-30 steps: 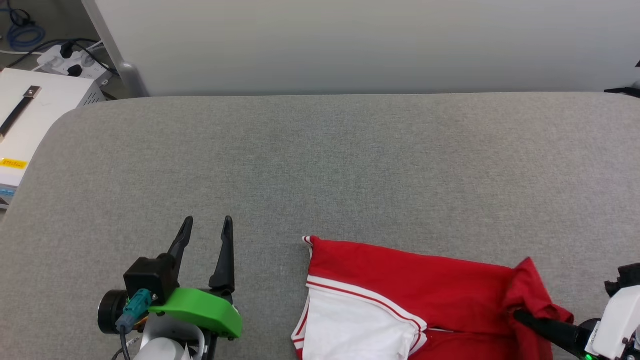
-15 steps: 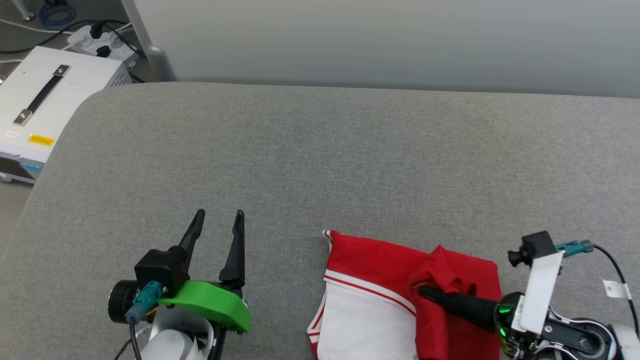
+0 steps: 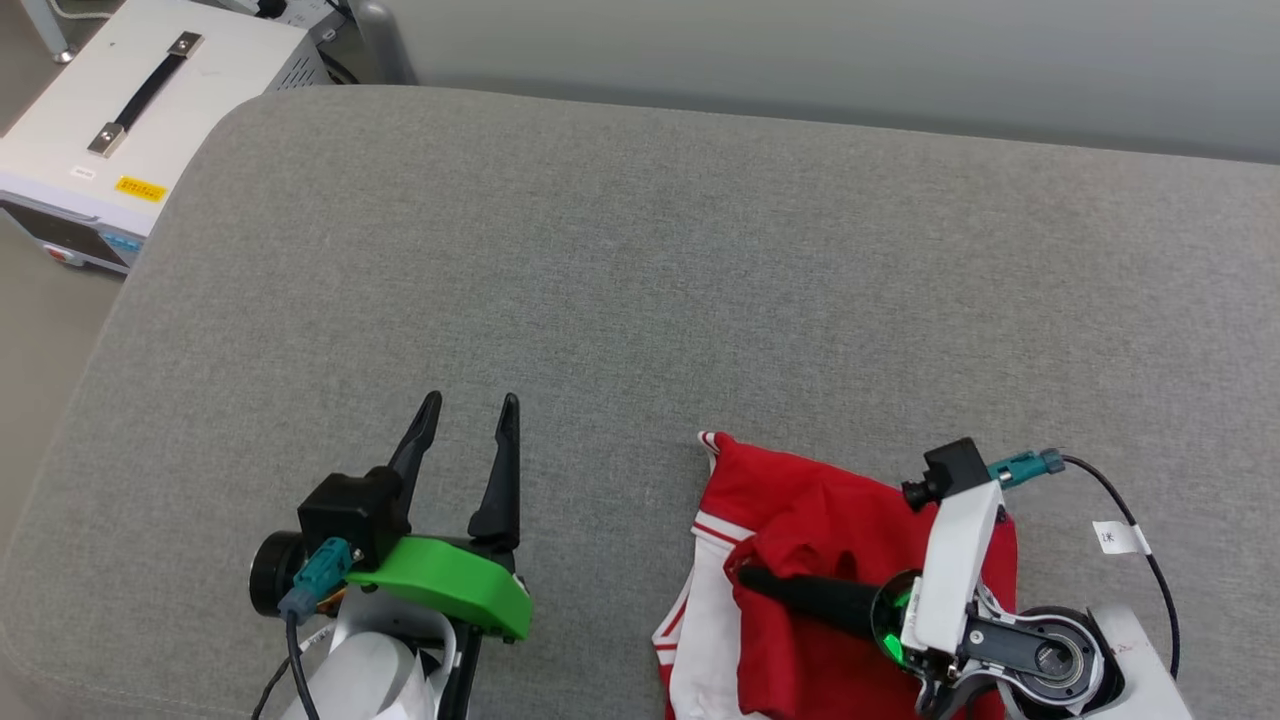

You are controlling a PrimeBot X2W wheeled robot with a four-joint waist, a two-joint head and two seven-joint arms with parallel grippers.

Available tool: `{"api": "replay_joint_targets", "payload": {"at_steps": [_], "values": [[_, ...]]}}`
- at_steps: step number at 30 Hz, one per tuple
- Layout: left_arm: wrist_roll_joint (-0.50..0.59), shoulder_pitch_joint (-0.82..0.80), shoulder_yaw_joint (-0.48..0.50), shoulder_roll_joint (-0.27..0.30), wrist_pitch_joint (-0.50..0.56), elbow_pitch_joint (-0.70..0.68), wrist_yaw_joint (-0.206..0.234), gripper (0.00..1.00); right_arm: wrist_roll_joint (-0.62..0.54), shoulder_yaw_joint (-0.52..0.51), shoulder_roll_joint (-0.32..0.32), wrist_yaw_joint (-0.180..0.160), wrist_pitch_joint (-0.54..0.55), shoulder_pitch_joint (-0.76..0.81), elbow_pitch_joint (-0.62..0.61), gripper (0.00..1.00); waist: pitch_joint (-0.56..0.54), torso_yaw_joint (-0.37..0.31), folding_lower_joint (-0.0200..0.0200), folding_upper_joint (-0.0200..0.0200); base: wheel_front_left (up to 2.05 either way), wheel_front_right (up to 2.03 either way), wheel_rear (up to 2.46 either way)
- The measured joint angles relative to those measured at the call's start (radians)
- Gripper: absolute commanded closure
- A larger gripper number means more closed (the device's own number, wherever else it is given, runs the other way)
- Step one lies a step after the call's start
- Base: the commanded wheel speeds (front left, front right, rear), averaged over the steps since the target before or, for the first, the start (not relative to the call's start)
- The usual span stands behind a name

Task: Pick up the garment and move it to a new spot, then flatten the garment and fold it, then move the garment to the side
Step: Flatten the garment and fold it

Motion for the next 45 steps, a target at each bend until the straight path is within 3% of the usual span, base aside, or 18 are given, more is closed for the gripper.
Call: {"api": "replay_joint_targets", "payload": {"at_steps": [1,8,14,22,27,37,45], "values": [[0.001,-0.002,0.001,-0.002,-0.001,0.002,-0.001,0.00,-0.010,0.008,0.000,0.000,-0.001,-0.003,0.007,0.00,0.005,0.003,0.0000,0.0000,0.00,0.00,0.00],[0.019,-0.010,0.015,-0.008,-0.004,0.015,-0.011,0.00,-0.021,0.056,-0.004,0.000,-0.014,-0.009,0.015,0.00,0.009,0.001,0.0000,0.0000,0.00,0.00,0.00],[0.026,-0.010,0.024,-0.009,-0.005,0.027,-0.021,0.00,-0.079,0.113,-0.058,0.000,-0.087,-0.035,-0.115,0.00,-0.006,-0.016,0.0000,0.0000,0.00,0.00,0.00],[0.027,-0.005,0.033,-0.008,-0.005,0.031,-0.026,0.00,-0.377,0.148,-0.198,0.000,-0.372,-0.046,-0.226,0.00,-0.046,-0.041,0.0000,0.0000,0.00,0.00,0.00],[0.027,0.011,0.047,-0.009,-0.006,0.026,-0.025,0.00,-0.562,0.069,-0.231,0.000,-0.539,-0.023,-0.224,0.00,-0.064,-0.070,0.0000,0.0000,0.00,0.00,0.00],[0.045,0.028,0.066,-0.007,-0.006,0.015,-0.017,0.00,-0.863,-0.187,-0.201,0.000,-0.842,0.086,-0.261,0.00,-0.087,-0.141,0.0000,0.0000,0.00,0.00,0.00],[0.061,0.047,0.075,0.003,-0.006,0.011,-0.013,0.00,-0.999,-0.251,-0.152,0.000,-0.955,0.197,-0.359,0.00,-0.113,-0.166,0.0000,0.0000,0.00,0.00,0.00]]}}
